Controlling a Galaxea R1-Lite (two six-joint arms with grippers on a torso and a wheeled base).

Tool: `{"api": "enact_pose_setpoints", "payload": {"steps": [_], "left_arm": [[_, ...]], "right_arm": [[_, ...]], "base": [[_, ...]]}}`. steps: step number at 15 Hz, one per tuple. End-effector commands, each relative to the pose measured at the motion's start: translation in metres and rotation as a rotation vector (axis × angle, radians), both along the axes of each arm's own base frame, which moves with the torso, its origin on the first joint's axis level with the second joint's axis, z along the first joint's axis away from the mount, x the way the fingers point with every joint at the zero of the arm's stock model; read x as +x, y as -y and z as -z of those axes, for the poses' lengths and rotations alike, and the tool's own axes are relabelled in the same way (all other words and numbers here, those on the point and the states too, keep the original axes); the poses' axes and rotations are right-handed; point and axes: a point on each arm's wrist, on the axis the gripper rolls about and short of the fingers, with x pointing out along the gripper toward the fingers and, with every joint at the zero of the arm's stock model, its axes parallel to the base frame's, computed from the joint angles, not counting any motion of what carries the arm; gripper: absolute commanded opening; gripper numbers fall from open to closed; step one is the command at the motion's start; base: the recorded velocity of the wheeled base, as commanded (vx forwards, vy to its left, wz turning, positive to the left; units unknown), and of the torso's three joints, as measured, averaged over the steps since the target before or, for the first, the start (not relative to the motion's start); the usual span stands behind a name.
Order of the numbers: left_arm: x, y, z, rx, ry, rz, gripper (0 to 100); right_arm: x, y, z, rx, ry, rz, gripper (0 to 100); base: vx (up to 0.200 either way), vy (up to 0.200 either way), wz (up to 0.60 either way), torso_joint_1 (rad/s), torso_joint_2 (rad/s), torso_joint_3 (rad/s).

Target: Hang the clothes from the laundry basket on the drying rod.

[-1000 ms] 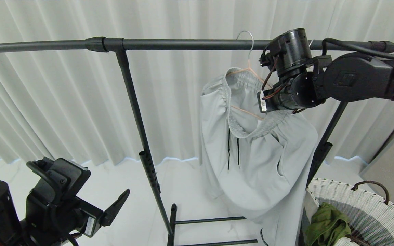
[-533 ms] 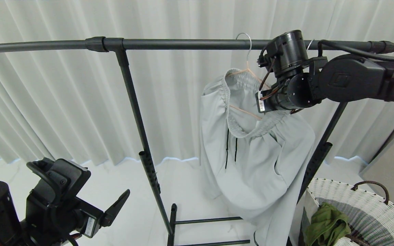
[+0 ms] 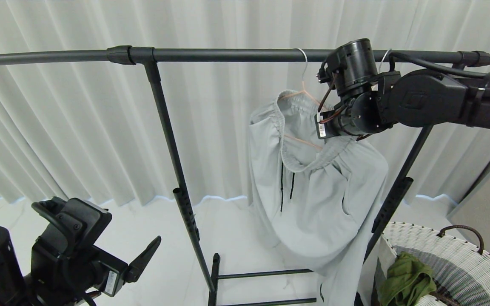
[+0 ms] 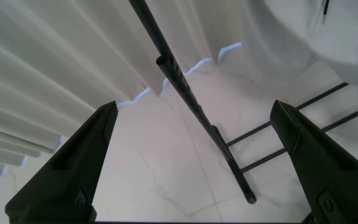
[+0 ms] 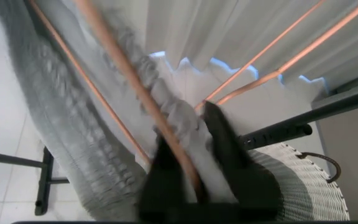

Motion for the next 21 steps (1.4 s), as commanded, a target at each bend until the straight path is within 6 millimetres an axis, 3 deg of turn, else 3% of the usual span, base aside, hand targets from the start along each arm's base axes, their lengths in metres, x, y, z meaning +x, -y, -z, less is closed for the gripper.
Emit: {"api": "enact_pose_setpoints", "payload": {"steps": [1, 6, 10, 16, 21], "left_arm": [[0.0, 0.0, 0.0, 0.0, 0.0, -0.001, 100], [0.0, -0.001, 0.0, -0.004, 0.001, -0.011, 100], [-0.003, -0.003, -0.003, -0.012, 0.018, -0.015, 100], [0.001, -0.017, -0.003, -0.015, 0.024, -0.113, 100], [0.0, -0.026, -0.006, -0.018, 0.043, -0.165, 100]], "right_arm": [[-0.002, 0.001, -0.004, 0.013, 0.009, 0.0, 100], [-0.048, 0.006, -0.034, 0.055, 0.033, -0.06, 100], [-0.089, 0.032, -0.044, 0.04, 0.017, -0.088, 100], [-0.15, 0.091, -0.032, -0.005, -0.028, -0.1, 100], [-0.176, 0.123, -0.017, -0.062, -0.048, -0.093, 100]], "base": [[0.0, 0.0, 0.0, 0.0, 0.0, 0.0], [0.0, 0.0, 0.0, 0.0, 0.0, 0.0], [0.0, 0.0, 0.0, 0.0, 0.0, 0.0], [0.0, 0.0, 0.0, 0.0, 0.0, 0.0], [-0.12, 0.0, 0.0, 0.005, 0.0, 0.002]]}}
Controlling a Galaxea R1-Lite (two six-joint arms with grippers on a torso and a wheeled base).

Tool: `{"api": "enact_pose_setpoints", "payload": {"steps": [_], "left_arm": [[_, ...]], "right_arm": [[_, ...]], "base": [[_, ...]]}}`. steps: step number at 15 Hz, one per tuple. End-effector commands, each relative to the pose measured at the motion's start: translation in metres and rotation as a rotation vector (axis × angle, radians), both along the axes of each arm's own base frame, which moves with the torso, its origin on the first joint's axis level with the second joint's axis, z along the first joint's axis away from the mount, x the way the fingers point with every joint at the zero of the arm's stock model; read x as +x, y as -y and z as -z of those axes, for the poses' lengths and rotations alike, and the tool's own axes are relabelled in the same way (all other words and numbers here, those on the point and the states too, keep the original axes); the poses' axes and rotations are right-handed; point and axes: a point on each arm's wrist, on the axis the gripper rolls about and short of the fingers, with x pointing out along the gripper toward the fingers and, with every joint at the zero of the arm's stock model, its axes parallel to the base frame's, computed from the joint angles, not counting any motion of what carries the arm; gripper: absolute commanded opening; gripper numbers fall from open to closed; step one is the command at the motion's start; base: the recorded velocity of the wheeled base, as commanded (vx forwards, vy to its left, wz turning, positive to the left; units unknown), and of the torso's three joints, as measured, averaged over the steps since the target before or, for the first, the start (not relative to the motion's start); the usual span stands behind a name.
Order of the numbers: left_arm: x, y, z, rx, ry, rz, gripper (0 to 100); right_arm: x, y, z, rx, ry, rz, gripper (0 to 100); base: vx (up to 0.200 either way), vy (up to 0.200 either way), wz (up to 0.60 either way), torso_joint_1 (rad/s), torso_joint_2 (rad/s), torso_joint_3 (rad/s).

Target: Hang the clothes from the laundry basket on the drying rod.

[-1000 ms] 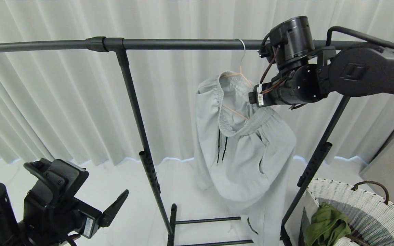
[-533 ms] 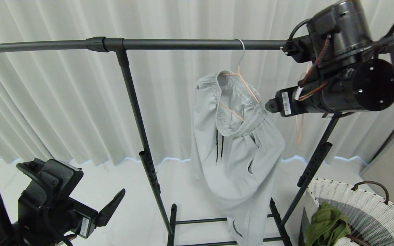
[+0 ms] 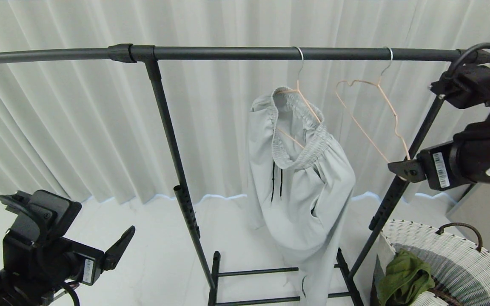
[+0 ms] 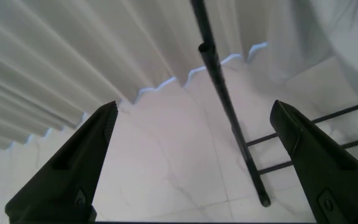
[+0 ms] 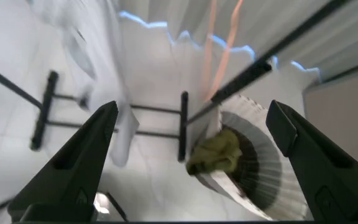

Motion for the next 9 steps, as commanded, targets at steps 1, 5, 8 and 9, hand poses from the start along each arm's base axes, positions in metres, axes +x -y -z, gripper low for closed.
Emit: {"api": "enact_pose_setpoints", "payload": {"steps": [1, 5, 8, 9], "left_arm": [[-0.001, -0.001, -0.001, -0.001, 0.008, -0.007, 100], [-0.001, -0.002, -0.001, -0.001, 0.007, -0.01, 100], [0.001, -0.006, -0.001, 0.002, 0.007, -0.042, 100], [0.002, -0.007, -0.001, 0.002, 0.005, -0.047, 100]], "right_arm": [[-0.017, 0.024, 0.003, -0.026, 0.013, 0.016, 100], [-0.025, 0.046, 0.024, -0.172, -0.027, 0.023, 100], [-0.027, 0.051, 0.035, -0.176, -0.032, 0.031, 100], [-0.027, 0.053, 0.037, -0.182, -0.036, 0.039, 100]], "base": [[-0.2, 0.0, 0.0, 0.012, 0.0, 0.002], [-0.2, 0.0, 0.0, -0.005, 0.0, 0.006], [-0.133, 0.0, 0.0, -0.002, 0.0, 0.005], [0.0, 0.0, 0.0, 0.0, 0.0, 0.0]]}}
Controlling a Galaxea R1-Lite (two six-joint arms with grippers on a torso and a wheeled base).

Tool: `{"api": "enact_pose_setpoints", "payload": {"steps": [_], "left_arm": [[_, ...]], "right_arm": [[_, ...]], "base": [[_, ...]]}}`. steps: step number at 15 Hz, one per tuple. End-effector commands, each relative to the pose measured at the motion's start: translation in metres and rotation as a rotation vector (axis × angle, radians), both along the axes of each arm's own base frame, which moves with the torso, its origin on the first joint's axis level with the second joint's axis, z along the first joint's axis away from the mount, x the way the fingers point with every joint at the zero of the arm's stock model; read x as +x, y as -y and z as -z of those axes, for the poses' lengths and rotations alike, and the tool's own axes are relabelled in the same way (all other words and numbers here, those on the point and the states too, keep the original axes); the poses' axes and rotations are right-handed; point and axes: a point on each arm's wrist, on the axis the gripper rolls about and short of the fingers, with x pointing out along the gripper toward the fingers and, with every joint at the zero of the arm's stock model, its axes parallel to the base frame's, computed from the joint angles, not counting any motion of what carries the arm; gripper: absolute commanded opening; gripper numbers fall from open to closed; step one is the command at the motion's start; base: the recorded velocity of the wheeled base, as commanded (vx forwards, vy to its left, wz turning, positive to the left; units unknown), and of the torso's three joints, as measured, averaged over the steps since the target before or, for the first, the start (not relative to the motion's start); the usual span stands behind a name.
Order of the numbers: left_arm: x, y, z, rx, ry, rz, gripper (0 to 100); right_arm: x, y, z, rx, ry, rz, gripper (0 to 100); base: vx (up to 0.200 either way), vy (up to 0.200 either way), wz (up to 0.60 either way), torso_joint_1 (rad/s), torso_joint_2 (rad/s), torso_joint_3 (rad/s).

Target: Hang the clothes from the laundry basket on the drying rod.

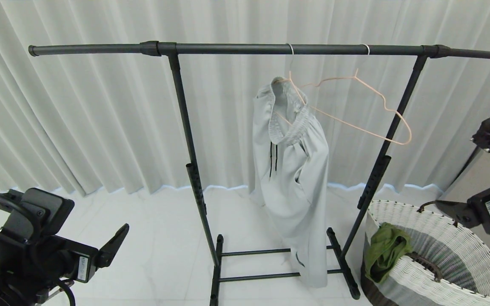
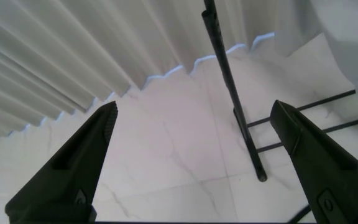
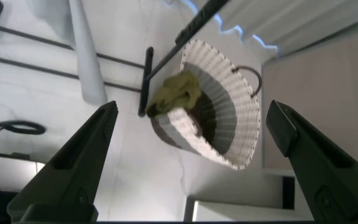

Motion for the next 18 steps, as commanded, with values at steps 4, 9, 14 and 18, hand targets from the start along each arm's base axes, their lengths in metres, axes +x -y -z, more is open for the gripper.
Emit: {"api": "enact_pose_setpoints", "payload": {"steps": [4, 9, 14, 18], "left_arm": [[0.003, -0.004, 0.0, 0.004, -0.001, -0.028, 100], [0.001, -0.004, -0.002, 0.003, 0.008, -0.026, 100], [0.001, -0.004, -0.002, 0.001, 0.009, -0.022, 100], [0.001, -0.003, -0.002, 0.0, 0.012, -0.02, 100]], "right_arm": [[-0.005, 0.01, 0.011, -0.025, -0.023, 0.033, 100], [-0.005, 0.011, 0.014, -0.032, -0.031, 0.036, 100], [-0.006, 0.011, 0.016, -0.035, -0.036, 0.036, 100], [-0.006, 0.011, 0.016, -0.035, -0.036, 0.036, 100]], "base": [[0.0, 0.0, 0.0, 0.0, 0.0, 0.0], [0.0, 0.0, 0.0, 0.0, 0.0, 0.0], [0.0, -0.2, 0.0, 0.003, 0.0, 0.001], [0.0, -0.2, 0.0, 0.006, 0.0, 0.005]]}}
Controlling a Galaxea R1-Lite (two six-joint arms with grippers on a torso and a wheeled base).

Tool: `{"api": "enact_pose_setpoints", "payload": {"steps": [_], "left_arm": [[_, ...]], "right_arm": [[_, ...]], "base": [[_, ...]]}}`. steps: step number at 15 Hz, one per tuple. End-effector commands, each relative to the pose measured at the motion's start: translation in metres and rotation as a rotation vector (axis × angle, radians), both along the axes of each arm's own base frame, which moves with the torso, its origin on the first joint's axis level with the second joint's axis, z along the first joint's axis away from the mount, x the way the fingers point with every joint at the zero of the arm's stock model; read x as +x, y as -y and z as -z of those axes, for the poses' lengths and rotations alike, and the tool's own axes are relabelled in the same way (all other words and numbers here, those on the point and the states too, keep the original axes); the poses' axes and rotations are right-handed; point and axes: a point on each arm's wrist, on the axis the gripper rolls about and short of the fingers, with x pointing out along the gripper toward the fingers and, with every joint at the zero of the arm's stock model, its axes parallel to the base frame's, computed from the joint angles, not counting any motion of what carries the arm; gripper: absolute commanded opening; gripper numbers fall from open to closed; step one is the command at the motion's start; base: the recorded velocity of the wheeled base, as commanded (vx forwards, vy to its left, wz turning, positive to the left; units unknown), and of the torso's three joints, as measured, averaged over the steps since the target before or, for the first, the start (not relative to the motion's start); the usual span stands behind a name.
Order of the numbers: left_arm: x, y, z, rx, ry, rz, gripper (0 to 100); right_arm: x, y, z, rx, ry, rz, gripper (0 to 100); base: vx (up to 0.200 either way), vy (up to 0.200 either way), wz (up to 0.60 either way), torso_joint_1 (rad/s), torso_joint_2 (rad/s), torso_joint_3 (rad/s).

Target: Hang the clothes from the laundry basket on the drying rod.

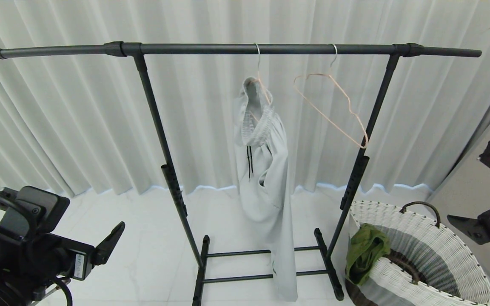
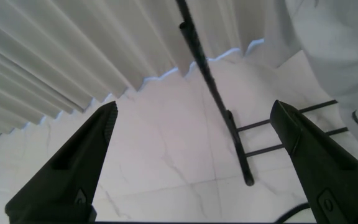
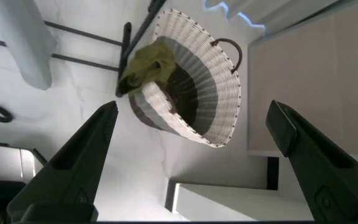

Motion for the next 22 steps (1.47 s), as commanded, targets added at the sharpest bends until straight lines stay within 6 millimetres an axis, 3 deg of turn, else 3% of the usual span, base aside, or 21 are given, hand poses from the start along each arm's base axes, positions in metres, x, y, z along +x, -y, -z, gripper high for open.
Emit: {"api": "enact_pose_setpoints", "payload": {"steps": [1, 4, 10, 19, 22], "left_arm": [[0.0, 0.0, 0.0, 0.0, 0.0, 0.0, 100], [0.0, 0.0, 0.0, 0.0, 0.0, 0.0, 100], [0.001, 0.0, 0.001, 0.004, -0.006, -0.001, 100], [0.0, 0.0, 0.001, 0.003, -0.006, 0.0, 100], [0.0, 0.001, 0.001, 0.002, -0.006, 0.008, 100]], "right_arm": [[0.001, -0.001, 0.001, -0.003, -0.004, 0.0, 100], [0.001, -0.001, 0.001, -0.003, -0.004, 0.0, 100], [0.001, -0.001, 0.001, -0.017, -0.006, -0.006, 100], [0.004, -0.002, 0.009, -0.066, 0.019, -0.044, 100], [0.006, 0.0, 0.01, -0.092, 0.013, -0.037, 100]], "base": [[0.0, -0.2, 0.0, 0.002, 0.01, 0.007], [0.0, -0.2, 0.0, 0.004, 0.01, 0.007], [0.0, 0.0, 0.0, 0.0, 0.0, 0.0], [0.2, 0.0, 0.0, 0.001, 0.01, 0.001], [0.0, 0.0, 0.0, 0.0, 0.0, 0.0]]}}
